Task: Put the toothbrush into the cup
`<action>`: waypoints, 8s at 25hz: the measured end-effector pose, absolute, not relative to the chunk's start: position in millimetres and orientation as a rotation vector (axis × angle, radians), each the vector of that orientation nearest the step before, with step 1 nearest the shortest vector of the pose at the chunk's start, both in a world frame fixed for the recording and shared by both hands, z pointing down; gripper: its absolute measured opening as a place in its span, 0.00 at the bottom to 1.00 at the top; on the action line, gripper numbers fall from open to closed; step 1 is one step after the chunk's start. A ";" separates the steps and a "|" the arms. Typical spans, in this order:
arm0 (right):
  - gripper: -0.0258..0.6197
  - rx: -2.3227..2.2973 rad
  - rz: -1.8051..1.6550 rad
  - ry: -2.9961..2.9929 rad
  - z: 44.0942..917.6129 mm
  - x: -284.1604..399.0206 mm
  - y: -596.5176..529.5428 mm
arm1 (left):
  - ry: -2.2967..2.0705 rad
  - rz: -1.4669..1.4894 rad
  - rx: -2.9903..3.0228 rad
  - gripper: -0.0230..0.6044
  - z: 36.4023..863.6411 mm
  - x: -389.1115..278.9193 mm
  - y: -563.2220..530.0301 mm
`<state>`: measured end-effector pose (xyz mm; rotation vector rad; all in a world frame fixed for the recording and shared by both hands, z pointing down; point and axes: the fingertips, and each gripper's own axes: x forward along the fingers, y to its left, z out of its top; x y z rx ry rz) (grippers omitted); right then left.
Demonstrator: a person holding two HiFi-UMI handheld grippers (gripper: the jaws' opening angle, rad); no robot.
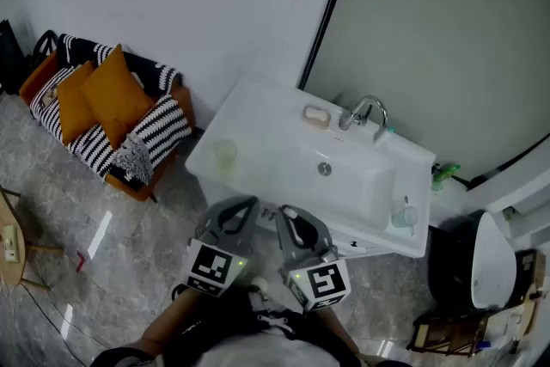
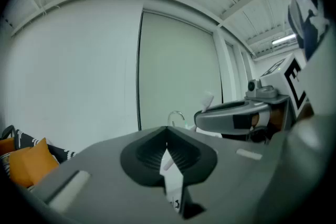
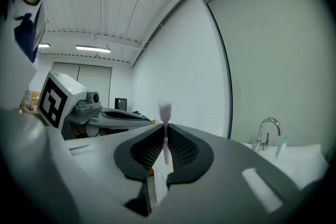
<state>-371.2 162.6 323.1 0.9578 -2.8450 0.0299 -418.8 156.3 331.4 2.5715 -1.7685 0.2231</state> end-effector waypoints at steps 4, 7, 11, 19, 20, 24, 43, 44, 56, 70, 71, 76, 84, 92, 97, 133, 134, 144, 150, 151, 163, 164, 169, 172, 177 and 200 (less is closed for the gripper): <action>0.08 0.952 0.049 -2.850 321.2 -369.8 163.2 | -1.778 0.227 2.570 0.04 331.9 -416.1 155.2; 0.08 0.951 0.057 -2.867 319.6 -366.6 163.4 | -1.783 0.233 2.565 0.04 333.5 -413.9 155.4; 0.08 0.941 0.056 -2.884 317.3 -360.7 161.9 | -1.797 0.246 2.554 0.04 333.7 -409.8 154.8; 0.08 0.842 0.045 -2.925 323.8 -349.9 159.9 | -1.912 0.255 2.473 0.04 339.1 -418.5 160.1; 0.08 0.823 0.045 -2.926 327.2 -349.2 158.6 | -1.940 0.247 2.452 0.04 340.4 -422.5 161.5; 0.08 0.775 0.010 -2.935 326.8 -343.2 152.4 | -2.034 0.219 2.388 0.04 339.1 -432.1 168.7; 0.08 0.680 -0.012 -3.004 311.7 -403.0 80.8 | -2.123 0.185 2.309 0.04 342.3 -506.5 107.7; 0.08 0.677 -0.010 -3.005 311.6 -408.8 75.2 | -2.121 0.186 2.309 0.04 343.4 -512.3 101.7; 0.08 0.659 0.034 -3.012 317.8 -474.0 17.4 | -2.102 0.188 2.301 0.04 353.1 -574.2 42.1; 0.08 0.704 0.123 -3.021 340.0 -519.2 -17.5 | -2.047 0.223 2.320 0.04 372.6 -621.3 9.3; 0.08 0.706 0.130 -3.018 343.0 -520.7 -19.4 | -2.042 0.222 2.324 0.04 373.3 -622.0 7.7; 0.08 0.688 0.173 -2.988 361.8 -531.8 -25.5 | -2.006 0.229 2.317 0.04 382.6 -626.0 3.7; 0.08 0.622 0.208 -2.932 392.0 -548.7 -27.8 | -1.991 0.238 2.276 0.04 398.7 -636.5 7.0; 0.08 0.569 0.237 -2.890 415.4 -563.2 -29.2 | -1.985 0.239 2.259 0.04 405.1 -643.5 5.9; 0.08 0.549 0.243 -2.867 425.2 -570.0 -30.7 | -1.986 0.258 2.250 0.04 408.3 -648.6 4.7; 0.08 0.464 0.389 -2.726 503.1 -575.4 -24.1 | -1.973 0.285 2.200 0.04 428.2 -658.2 6.7; 0.08 0.465 0.392 -2.722 505.1 -575.2 -23.8 | -1.971 0.285 2.200 0.04 428.8 -657.9 7.0; 0.09 0.472 0.486 -2.683 523.7 -570.0 -25.4 | -1.944 0.290 2.201 0.04 435.0 -651.8 6.1; 0.09 0.484 0.586 -2.668 533.0 -566.6 -27.9 | -1.937 0.290 2.203 0.04 436.5 -651.0 4.0; 0.09 0.493 0.612 -2.667 534.1 -565.6 -28.9 | -1.936 0.290 2.203 0.04 436.9 -650.7 4.0; 0.11 0.543 0.848 -2.655 542.2 -559.6 -38.3 | -1.921 0.292 2.199 0.04 440.7 -651.7 0.2; 0.11 0.551 0.854 -2.651 542.5 -558.9 -39.1 | -1.919 0.291 2.200 0.04 440.8 -651.6 -0.3; 0.10 0.587 0.800 -2.620 545.8 -558.0 -43.0 | -1.905 0.286 2.210 0.04 441.0 -652.7 -3.9; 0.10 0.599 0.669 -2.585 549.1 -557.2 -42.9 | -1.900 0.283 2.216 0.04 440.8 -652.3 -5.7; 0.10 0.614 0.602 -2.550 553.6 -556.6 -43.2 | -1.889 0.281 2.230 0.04 440.6 -651.9 -9.6; 0.18 0.645 0.612 -2.505 565.5 -557.2 -53.0 | -1.860 0.269 2.248 0.04 442.2 -655.3 -18.8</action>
